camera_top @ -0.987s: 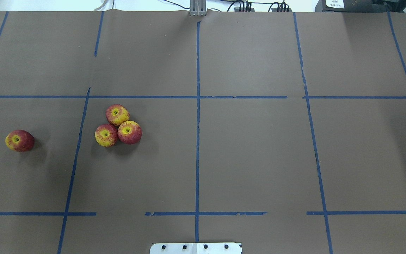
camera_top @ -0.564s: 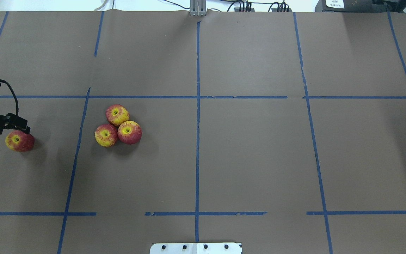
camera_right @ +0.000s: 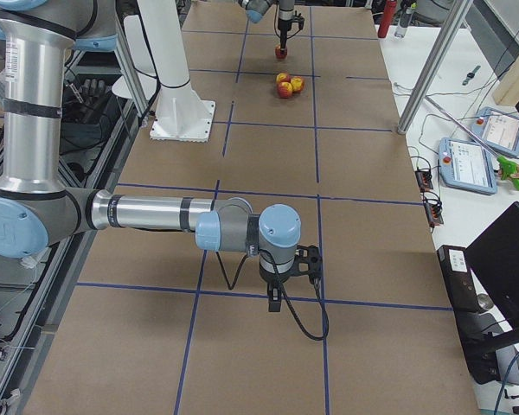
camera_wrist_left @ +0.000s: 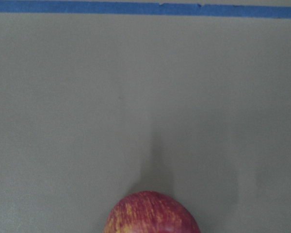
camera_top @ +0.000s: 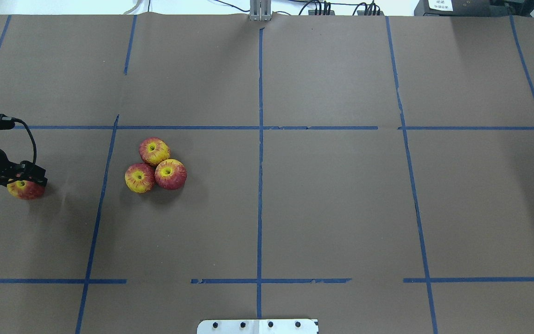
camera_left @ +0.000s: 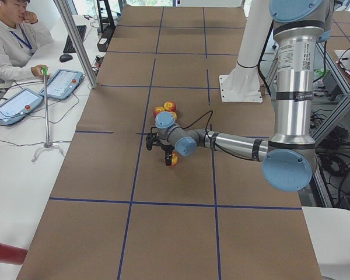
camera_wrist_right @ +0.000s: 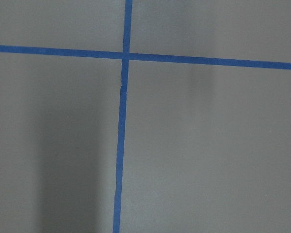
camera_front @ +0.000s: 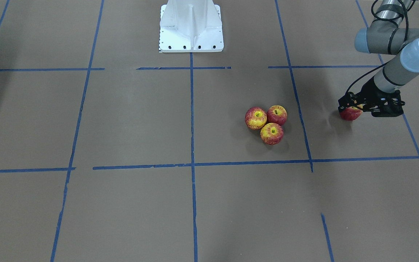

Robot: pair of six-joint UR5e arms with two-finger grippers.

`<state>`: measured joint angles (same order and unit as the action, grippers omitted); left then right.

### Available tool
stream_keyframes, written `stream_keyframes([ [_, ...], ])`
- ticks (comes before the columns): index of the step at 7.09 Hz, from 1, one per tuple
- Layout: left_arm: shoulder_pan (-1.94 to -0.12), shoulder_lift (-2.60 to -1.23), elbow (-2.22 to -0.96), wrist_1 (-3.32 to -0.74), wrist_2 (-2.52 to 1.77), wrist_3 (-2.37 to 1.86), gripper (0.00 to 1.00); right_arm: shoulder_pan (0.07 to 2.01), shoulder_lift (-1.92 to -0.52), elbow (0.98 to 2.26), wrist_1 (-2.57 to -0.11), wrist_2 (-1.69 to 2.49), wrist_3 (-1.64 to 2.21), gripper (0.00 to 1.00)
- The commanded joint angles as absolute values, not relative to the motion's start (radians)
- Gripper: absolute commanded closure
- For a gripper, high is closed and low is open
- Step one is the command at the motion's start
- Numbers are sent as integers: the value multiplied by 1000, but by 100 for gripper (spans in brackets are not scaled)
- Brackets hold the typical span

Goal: Stack apples
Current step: 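Reach the left gripper down over the lone red-yellow apple and grasp it, then lift the apple with the left gripper and carry it over the three-apple cluster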

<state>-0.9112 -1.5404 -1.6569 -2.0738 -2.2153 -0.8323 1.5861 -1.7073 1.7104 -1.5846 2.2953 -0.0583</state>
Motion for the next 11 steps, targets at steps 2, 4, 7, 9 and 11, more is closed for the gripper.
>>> stream_keyframes([
  [2, -890, -1545, -1634, -2074, -2215, -824, 69, 1586, -1707, 1710, -1585, 2295, -58, 0],
  [4, -891, -1568, -1713, -2044, -2223, -836, 100, 1586, -1707, 1710, -1585, 2295, -58, 0],
  [7, -891, -1831, -1825, -1725, -2226, -912, 100, 1586, -1707, 1710, -1585, 2295, -58, 0],
  [9, -841, -1935, -1804, -1723, -2221, -1027, 100, 1586, -1707, 1710, -1585, 2295, -58, 0],
  [11, -761, -1999, -1714, -1727, -2217, -1048, 100, 1586, -1707, 1710, -1585, 2295, -58, 0],
])
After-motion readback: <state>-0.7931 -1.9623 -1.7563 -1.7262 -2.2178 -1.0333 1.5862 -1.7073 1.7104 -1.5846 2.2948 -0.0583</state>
